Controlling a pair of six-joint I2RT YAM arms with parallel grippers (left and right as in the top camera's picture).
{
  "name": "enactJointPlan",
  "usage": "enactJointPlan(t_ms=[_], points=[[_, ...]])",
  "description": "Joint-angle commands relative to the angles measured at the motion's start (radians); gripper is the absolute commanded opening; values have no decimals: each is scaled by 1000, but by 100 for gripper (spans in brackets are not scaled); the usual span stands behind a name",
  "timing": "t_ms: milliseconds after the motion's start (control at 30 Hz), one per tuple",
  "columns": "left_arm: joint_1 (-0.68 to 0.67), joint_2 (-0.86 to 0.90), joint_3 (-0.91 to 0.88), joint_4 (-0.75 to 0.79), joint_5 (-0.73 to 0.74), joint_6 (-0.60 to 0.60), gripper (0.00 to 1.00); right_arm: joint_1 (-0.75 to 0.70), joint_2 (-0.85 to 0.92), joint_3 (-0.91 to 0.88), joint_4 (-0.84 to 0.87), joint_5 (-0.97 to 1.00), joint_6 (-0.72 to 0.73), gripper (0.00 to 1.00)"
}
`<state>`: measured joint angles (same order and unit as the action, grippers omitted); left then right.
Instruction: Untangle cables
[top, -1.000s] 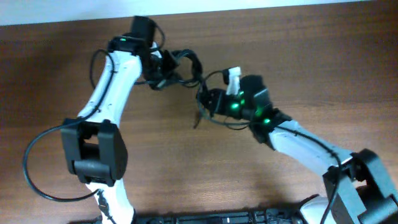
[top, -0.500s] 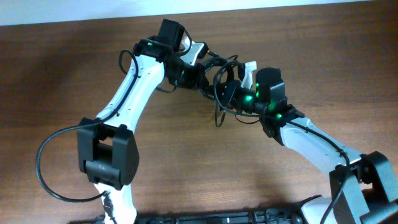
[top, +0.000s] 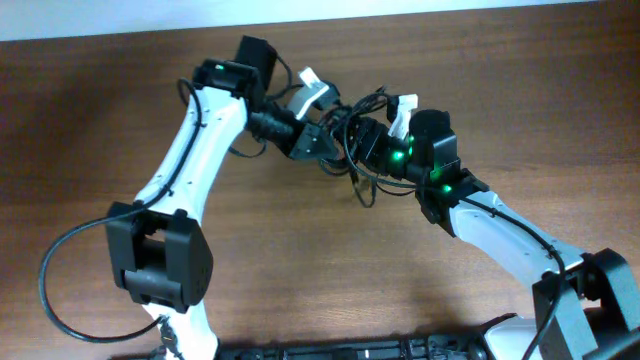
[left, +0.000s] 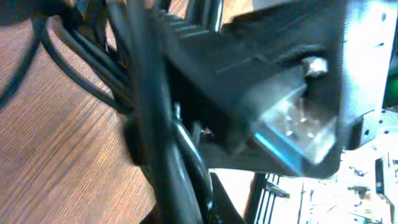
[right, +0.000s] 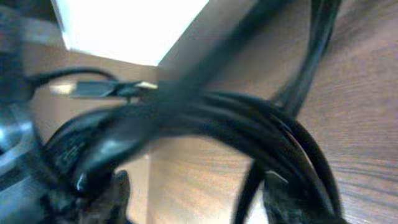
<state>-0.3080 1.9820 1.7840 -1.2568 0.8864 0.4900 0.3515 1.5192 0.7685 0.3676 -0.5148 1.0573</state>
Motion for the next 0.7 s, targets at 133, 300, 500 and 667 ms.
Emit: enactJointPlan(t_ms=[133, 300, 500, 667], points=[[251, -45, 14, -14, 192, -28, 0, -195, -187, 11, -171, -220, -446, 85], [197, -45, 14, -85, 248, 58, 0, -272, -188, 11, -171, -259, -554, 85], [20, -45, 14, -96, 326, 65, 0, -272, -110, 11, -174, -153, -602, 84], [-13, -45, 14, -172, 381, 66, 0, -275, -99, 11, -203, 138, -602, 76]])
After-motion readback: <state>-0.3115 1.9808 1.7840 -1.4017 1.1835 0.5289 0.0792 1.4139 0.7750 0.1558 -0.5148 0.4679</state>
